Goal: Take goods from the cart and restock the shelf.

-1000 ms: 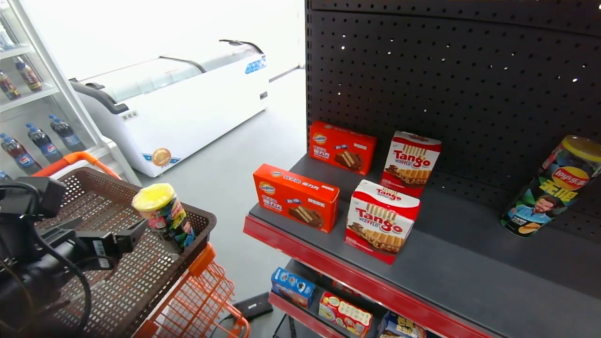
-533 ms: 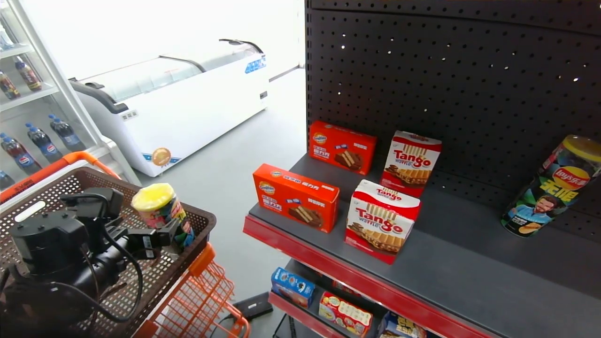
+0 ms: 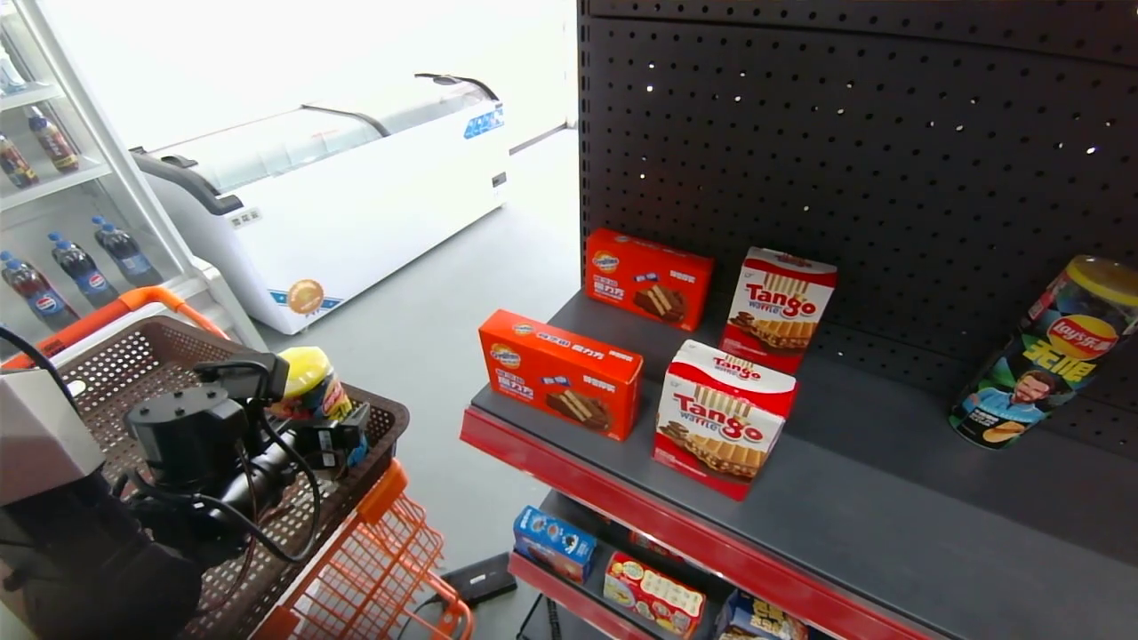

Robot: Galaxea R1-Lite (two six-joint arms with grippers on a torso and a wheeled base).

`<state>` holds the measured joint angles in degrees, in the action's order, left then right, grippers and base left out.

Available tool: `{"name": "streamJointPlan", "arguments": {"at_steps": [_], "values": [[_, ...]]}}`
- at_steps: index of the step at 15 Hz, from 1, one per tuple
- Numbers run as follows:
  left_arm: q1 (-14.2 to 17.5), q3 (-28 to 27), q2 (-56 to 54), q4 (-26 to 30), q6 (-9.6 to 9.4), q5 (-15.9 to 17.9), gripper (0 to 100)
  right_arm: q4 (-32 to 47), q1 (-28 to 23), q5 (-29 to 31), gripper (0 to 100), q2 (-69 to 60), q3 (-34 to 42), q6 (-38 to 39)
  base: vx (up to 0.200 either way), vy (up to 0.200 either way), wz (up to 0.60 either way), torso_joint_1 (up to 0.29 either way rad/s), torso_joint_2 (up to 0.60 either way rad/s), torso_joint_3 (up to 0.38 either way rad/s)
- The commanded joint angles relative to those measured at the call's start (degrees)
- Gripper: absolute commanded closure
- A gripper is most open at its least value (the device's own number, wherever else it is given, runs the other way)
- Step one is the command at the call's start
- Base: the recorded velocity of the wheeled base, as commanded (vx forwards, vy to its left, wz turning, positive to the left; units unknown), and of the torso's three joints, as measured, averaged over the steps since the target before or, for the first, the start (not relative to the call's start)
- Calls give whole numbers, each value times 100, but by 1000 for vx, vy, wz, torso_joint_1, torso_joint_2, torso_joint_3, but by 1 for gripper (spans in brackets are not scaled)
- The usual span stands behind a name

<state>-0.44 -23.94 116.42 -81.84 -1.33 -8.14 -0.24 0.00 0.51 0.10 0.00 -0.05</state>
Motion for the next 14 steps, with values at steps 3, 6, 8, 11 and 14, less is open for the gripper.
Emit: {"name": "streamJointPlan", "arguments": {"at_steps": [3, 6, 8, 11, 14], "values": [[114, -366, 355, 19, -8, 15, 0, 7, 0, 2, 0, -1, 0, -4, 0, 0, 0, 0, 0, 0], [123, -717, 575, 98, -25, 129, 100, -2, 0, 2, 0, -1, 0, -4, 0, 0, 0, 0, 0, 0], [97, -884, 557, 106, -60, 313, 100, -2, 0, 2, 0, 8, 0, -4, 0, 0, 0, 0, 0, 0], [-9, -937, 285, 98, -254, 419, 100, 7, 0, 2, 0, -1, 0, -4, 0, 0, 0, 0, 0, 0], [-18, -990, -691, 414, -553, 480, 100, -2, 0, 2, 0, 8, 0, -4, 0, 0, 0, 0, 0, 0]]}}
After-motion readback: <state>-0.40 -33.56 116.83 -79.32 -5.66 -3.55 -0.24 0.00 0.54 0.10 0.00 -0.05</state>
